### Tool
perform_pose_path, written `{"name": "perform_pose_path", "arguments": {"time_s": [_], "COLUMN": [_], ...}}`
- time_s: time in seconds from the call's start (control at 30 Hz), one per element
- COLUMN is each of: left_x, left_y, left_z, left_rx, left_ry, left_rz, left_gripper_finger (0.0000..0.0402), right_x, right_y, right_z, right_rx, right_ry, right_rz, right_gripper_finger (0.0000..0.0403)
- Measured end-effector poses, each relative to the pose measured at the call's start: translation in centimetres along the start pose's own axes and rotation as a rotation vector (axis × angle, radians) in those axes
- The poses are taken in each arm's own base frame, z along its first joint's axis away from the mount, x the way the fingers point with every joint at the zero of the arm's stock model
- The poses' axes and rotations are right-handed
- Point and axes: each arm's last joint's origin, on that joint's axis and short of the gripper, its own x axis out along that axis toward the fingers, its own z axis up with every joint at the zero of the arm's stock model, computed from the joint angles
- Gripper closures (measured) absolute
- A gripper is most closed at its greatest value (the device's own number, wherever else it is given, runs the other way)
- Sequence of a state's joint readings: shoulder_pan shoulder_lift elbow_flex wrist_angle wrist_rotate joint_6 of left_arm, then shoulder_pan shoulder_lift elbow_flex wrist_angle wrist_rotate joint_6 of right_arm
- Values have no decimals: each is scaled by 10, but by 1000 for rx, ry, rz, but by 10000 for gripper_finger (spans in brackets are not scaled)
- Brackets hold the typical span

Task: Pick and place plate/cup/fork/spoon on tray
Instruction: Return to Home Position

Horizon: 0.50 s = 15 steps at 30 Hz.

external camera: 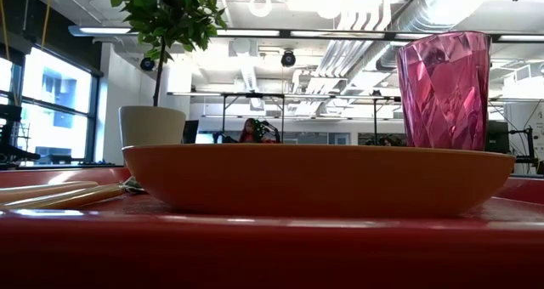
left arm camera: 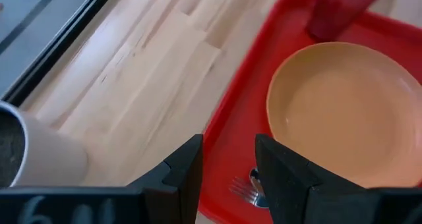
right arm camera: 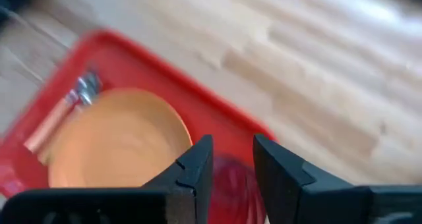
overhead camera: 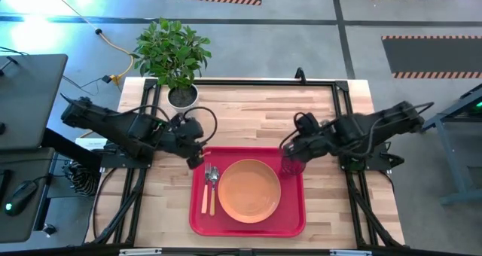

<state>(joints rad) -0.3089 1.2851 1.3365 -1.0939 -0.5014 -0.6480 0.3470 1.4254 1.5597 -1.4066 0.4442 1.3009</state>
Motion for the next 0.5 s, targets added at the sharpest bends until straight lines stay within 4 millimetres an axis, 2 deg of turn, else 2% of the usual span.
{"name": "perform_pose_path", "arguments": {"time_s": [0.13, 0.23, 0.37, 0.5], "left_x": [1, 6, 15, 22], "left_y": [-7, -13, -15, -6], "left_z": [-12, -26, -45, -66], "left_rx": [33, 69, 85, 86], "left_ry": [-59, -129, -235, -338], "left_rz": [-73, -212, -433, -536], "left_gripper_finger": [273, 273, 273, 273], "right_x": [-21, -36, -53, -66], "right_y": [2, 2, 2, -1], "right_z": [15, 24, 32, 38], "right_rx": [-51, -77, -135, -216], "right_ry": [-149, -227, -251, -272], "right_rz": [36, 61, 107, 132], "right_gripper_finger": [304, 304, 304, 304]}}
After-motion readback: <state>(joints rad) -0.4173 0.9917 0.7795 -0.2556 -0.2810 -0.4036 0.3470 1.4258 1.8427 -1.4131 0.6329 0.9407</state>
